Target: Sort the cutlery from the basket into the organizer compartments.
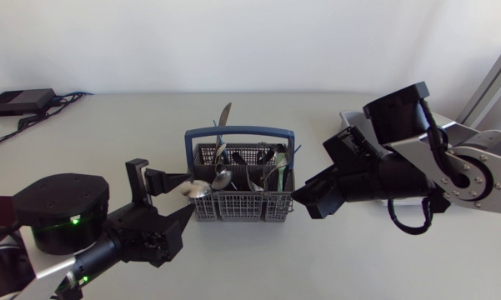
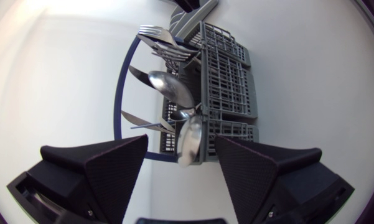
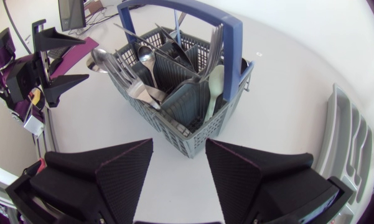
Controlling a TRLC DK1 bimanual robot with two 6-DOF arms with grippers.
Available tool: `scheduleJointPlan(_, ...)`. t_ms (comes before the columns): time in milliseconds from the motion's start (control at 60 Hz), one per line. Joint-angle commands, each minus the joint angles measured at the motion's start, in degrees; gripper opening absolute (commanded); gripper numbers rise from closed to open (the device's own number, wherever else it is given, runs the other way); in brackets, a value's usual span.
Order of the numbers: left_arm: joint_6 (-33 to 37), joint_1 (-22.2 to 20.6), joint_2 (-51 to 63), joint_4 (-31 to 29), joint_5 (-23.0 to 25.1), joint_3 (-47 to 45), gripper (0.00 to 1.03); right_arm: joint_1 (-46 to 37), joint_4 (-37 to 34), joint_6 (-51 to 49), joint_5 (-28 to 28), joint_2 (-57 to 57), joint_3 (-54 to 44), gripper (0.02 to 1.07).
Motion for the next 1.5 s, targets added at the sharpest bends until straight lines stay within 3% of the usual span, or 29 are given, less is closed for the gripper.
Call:
scheduleJointPlan(0, 4.36, -0.83, 2.97, 1.84, -0.80, 2.00, 0.70, -0.16, -0.44, -1.13, 0.31, -0.37, -2.12, 0.65)
scheduleJointPlan(183, 9.81, -1.00, 7.27, 5.71, -2.03, 2.26, 0.65, -0.95, -0.44, -2.10, 0.14, -0.37, -2.55, 0.65)
scheduleJointPlan(600, 16.41, -0.56, 10.00, 9.93, -2.20, 3.05, 0.27, -1.57, -0.18, -3.06, -0.22, -0.89, -3.96, 0.68)
scheduleJointPlan(767, 17.90, -0.65, 10.52, 11.07, -2.20, 3.05, 0.19, -1.57, -0.18, -3.06, -0.30, -1.33, -4.40, 0.68)
scheduleJointPlan(867, 19.22, -0.65, 10.96, 11.95, -2.20, 2.96, 0.04, -1.57, -0.18, -3.06, -0.48, -1.42, -4.49, 0.68)
scheduleJointPlan(1100, 23.61, -1.18, 8.41, 12.04, -2.20, 4.11, 0.03, -1.57, 0.00, -3.15, -0.48, -1.25, -4.84, 0.68)
scheduleJointPlan(1483, 26.86, -1.79, 2.44, -6.95, 0.26, 12.81, 0.03, -1.48, 0.88, -3.59, -0.48, -1.07, -6.25, 0.71)
